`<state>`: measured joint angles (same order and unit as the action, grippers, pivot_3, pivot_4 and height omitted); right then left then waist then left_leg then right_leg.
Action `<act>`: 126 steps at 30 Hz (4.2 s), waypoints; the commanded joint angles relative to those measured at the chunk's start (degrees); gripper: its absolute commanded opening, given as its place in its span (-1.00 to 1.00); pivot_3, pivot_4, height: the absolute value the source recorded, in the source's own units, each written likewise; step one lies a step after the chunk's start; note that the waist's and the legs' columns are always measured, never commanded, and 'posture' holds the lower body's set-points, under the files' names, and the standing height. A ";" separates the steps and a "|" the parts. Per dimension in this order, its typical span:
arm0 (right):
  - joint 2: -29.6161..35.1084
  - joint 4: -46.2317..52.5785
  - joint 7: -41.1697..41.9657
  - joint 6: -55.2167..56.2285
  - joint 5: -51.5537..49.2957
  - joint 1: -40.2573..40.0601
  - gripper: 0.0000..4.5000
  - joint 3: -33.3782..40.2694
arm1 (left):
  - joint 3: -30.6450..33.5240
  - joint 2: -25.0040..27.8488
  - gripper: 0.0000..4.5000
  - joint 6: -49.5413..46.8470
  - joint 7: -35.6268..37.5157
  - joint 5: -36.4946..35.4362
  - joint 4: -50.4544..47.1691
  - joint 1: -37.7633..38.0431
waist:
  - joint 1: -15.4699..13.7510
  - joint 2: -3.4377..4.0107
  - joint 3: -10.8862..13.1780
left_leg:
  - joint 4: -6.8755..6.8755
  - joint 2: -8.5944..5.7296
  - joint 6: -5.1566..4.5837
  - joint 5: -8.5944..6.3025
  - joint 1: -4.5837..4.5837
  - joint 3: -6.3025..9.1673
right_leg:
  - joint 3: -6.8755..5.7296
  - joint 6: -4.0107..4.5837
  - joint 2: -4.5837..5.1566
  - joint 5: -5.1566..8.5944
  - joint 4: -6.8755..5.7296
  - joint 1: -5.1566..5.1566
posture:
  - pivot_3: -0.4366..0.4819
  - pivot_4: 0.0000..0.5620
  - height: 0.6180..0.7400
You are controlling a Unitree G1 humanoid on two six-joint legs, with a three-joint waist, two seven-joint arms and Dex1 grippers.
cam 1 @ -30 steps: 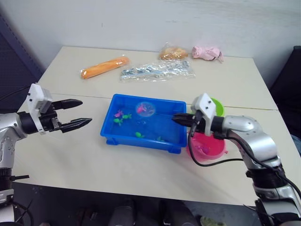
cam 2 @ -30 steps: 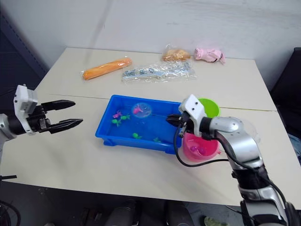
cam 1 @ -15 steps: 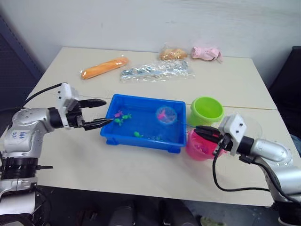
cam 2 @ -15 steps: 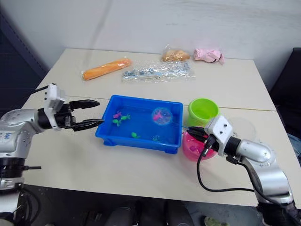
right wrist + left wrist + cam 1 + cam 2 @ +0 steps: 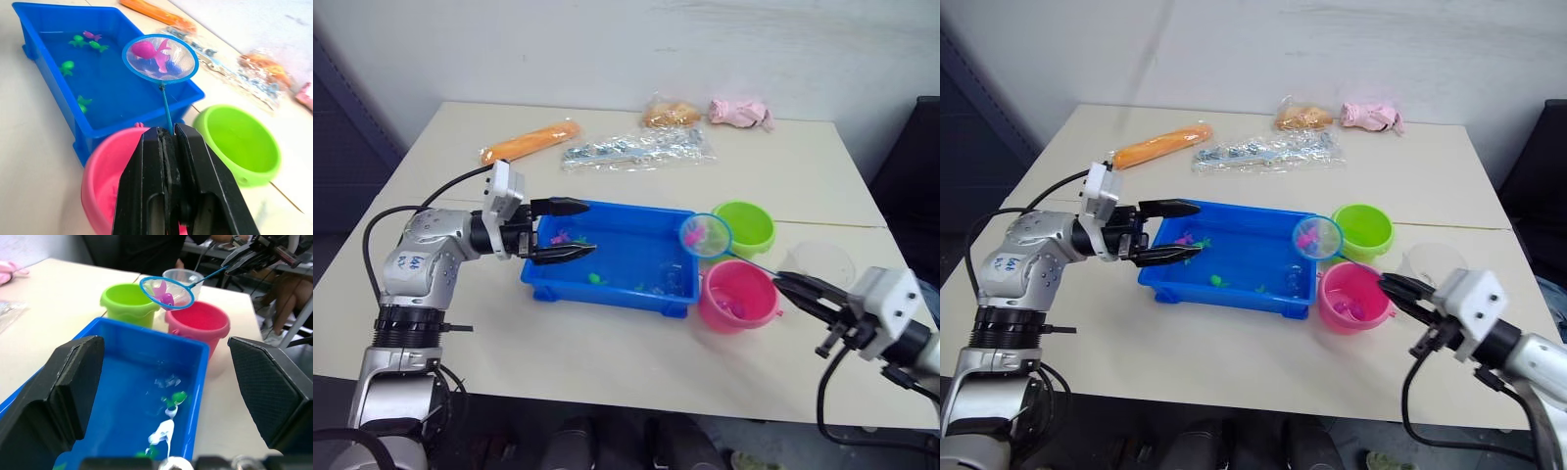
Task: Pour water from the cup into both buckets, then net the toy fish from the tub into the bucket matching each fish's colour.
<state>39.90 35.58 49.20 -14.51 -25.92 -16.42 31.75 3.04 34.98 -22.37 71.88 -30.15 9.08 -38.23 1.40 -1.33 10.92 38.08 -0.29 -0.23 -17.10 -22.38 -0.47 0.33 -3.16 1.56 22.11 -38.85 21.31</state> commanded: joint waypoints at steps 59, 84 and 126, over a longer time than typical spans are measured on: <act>-4.35 -20.79 -54.00 73.16 83.11 -12.44 -1.00 13.37 | -1.31 -7.62 0.94 1.30 -1.17 -1.38 -3.45 4.64 | 0.15 0.01 -0.01 | -0.71 -0.03 0.38 0.26 1.15 -0.13 | 0.17 0.00 -0.06 0.01 0.33 -0.93 | -0.05 -0.47 1.00; -2.80 -17.52 -61.14 64.15 84.89 -19.18 -1.00 2.86 | -1.73 -9.01 0.94 0.04 -3.83 -1.23 -5.38 4.00 | 0.16 0.01 -0.01 | -0.96 -0.03 0.50 0.35 1.19 -0.12 | 0.19 0.01 -0.10 0.01 0.46 -0.91 | -0.05 -0.47 1.00; 0.01 -14.28 -66.89 52.71 87.54 -23.33 -1.00 -2.34 | -1.70 -10.83 0.94 5.66 -6.15 0.86 -1.91 3.98 | 0.20 0.00 0.00 | -1.03 -0.03 0.58 0.40 1.17 -0.11 | 0.18 0.00 -0.10 0.01 0.55 -0.88 | -0.05 -0.47 1.00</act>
<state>40.26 20.83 -16.93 40.38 62.27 -39.49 26.22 0.61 24.03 -17.87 65.78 -29.12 7.63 -33.46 1.61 -1.33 10.92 37.06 -0.32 0.36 -16.70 -21.22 -0.60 0.52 -3.16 1.46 22.12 -38.29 20.41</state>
